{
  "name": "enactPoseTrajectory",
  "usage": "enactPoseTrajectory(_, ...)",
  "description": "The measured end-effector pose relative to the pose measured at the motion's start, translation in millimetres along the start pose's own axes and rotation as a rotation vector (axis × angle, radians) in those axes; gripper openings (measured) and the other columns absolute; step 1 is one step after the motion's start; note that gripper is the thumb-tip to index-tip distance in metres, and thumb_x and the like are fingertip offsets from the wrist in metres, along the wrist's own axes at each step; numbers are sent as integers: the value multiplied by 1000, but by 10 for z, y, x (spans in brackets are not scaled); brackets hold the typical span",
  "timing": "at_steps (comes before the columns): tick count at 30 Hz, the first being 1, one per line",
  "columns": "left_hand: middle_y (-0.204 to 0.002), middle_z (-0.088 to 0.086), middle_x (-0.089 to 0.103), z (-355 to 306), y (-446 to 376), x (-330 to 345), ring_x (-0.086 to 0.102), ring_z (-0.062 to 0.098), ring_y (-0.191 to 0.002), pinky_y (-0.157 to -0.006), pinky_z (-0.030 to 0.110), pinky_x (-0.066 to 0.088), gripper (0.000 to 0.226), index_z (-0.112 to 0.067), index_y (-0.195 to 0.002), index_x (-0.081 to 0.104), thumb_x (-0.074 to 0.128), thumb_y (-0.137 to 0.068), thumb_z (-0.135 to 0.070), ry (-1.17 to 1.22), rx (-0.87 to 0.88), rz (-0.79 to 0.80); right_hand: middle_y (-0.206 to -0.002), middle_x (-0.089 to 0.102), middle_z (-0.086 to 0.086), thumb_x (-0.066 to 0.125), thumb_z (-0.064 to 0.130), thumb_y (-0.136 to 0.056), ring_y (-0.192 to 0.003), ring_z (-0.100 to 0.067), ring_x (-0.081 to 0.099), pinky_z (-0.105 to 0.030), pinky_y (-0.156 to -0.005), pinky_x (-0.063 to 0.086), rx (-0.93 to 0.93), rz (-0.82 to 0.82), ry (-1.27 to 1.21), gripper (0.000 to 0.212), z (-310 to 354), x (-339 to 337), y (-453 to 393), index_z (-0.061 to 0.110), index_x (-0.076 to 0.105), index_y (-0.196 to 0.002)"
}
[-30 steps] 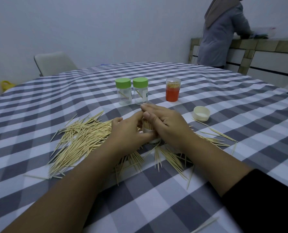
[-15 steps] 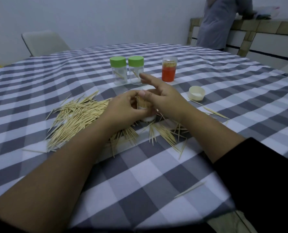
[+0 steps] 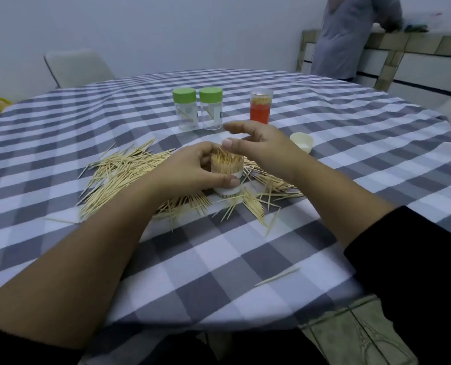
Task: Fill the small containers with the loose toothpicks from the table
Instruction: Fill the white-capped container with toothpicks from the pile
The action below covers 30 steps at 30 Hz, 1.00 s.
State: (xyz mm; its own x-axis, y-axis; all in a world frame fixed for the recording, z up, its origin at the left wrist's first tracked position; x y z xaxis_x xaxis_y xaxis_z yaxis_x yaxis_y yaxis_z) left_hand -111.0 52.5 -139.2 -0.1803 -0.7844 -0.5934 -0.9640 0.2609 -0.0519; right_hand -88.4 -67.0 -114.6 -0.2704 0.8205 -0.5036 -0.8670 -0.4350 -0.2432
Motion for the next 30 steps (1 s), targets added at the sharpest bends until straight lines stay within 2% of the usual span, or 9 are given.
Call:
enactPoseTrajectory(3,-87,-14,73,-37,66,36,68,-3,-79,-65,10,49,51,-22,-117,58,81,-71,-23,29,-20,-6,-123,48,4,62,34,-88,-98,-6,50,-17,-77,42,-22,-124,44,41,-26,-137,150,27,49,-126)
enactPoseTrajectory(5,-91,-14,72,-46,110,54,67,-5,-80,-66,7,49,55,-23,-120,57,82,-71,-25,23,-26,-28,-107,49,1,64,30,-87,-87,-9,47,-17,-71,40,-38,-177,69,28,-38,-212,292,24,50,-110)
enactPoseTrajectory(7,-96,-16,71,-31,157,67,67,-5,-85,-77,13,51,64,-25,-126,53,83,-69,-30,13,-31,-72,-87,47,5,65,26,-86,-73,-8,43,-18,-64,39,-20,-176,45,18,-81,-251,445,23,49,-93)
enactPoseTrajectory(10,-92,-19,70,8,242,65,67,-2,-88,-88,28,52,70,-33,-125,46,83,-66,-35,12,-45,-154,-71,50,8,69,21,-84,-66,-6,47,-21,-62,42,55,0,-24,17,-125,-194,657,20,53,-80)
enactPoseTrajectory(13,-95,-14,71,12,297,99,68,3,-90,-89,35,54,64,-30,-119,47,83,-67,-34,24,-47,-187,-63,55,10,72,25,-80,-60,0,49,-16,-61,39,92,293,152,15,-106,-64,871,19,62,-72)
enactPoseTrajectory(16,-103,-11,71,7,346,137,66,4,-96,-95,37,51,63,-30,-119,48,83,-67,-39,1,-29,-242,-68,61,0,74,27,-78,-63,-5,52,-18,-60,41,121,500,223,11,-69,43,1072,20,68,-73)
enactPoseTrajectory(20,-106,-10,70,23,395,167,65,3,-100,-101,40,45,62,-31,-120,50,83,-68,-40,9,7,-328,-86,63,-6,80,27,-72,-72,-11,57,-23,-66,47,108,642,264,13,-21,153,1224,22,71,-79)
enactPoseTrajectory(24,-104,-14,70,38,377,142,63,6,-103,-104,49,39,66,-43,-114,48,75,-57,-65,-54,14,-360,-90,59,1,79,30,-73,-81,-14,58,-37,-78,50,62,620,374,12,-13,166,1211,28,69,-80)
enactPoseTrajectory(30,-101,-18,70,67,298,106,61,7,-106,-104,48,38,67,-47,-110,46,70,-52,-70,-57,-28,-351,-83,53,12,72,28,-79,-77,-1,53,-22,-69,45,-21,512,477,8,32,134,1097,31,68,-73)
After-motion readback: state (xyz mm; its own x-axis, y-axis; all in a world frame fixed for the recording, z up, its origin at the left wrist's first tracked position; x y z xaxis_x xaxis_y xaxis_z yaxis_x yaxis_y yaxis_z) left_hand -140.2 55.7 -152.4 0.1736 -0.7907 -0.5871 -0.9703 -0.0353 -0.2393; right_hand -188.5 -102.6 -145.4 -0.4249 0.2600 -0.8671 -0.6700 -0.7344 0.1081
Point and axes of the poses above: each hand's wrist, its own y-axis away from the middle knuckle, its own x-axis out of the palm, z = x × y, the point moved 8 cm from there along -y, towards the middle knuckle
